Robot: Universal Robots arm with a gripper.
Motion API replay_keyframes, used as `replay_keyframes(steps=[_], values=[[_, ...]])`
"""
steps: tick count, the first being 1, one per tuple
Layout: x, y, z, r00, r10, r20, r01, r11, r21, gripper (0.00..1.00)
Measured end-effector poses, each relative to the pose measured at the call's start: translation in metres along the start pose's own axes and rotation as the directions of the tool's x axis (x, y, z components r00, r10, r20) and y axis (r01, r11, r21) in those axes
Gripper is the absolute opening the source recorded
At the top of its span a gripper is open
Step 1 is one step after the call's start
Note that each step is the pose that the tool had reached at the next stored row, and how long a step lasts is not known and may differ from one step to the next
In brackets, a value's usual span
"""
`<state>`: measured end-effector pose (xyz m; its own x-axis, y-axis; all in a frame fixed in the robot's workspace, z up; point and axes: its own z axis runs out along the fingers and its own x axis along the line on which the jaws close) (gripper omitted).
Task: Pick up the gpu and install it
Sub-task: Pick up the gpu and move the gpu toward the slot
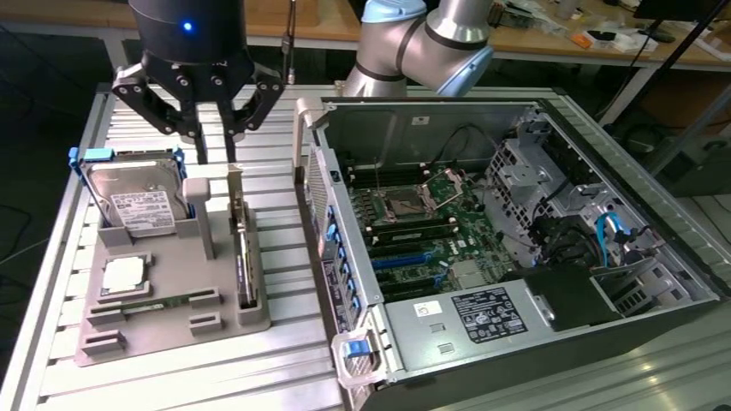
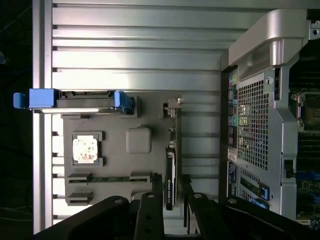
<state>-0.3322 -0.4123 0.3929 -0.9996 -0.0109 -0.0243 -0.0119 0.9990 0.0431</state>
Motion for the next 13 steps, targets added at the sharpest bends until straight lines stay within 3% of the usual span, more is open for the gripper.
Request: replay_keyframes(steps=[3, 4, 13], values=[[0.000, -0.0004, 0.0034, 1.0000, 0.000, -0.0016, 0.000, 1.0000, 0.0018, 0.36], [0.000, -0.0004, 0.0052, 1.0000, 0.000, -0.0020, 0.000, 1.0000, 0.0019, 0.42], [0.001, -0.0015, 0.0234, 1.0000, 0.000, -0.0040, 0.000, 1.0000, 0.0018, 0.42]])
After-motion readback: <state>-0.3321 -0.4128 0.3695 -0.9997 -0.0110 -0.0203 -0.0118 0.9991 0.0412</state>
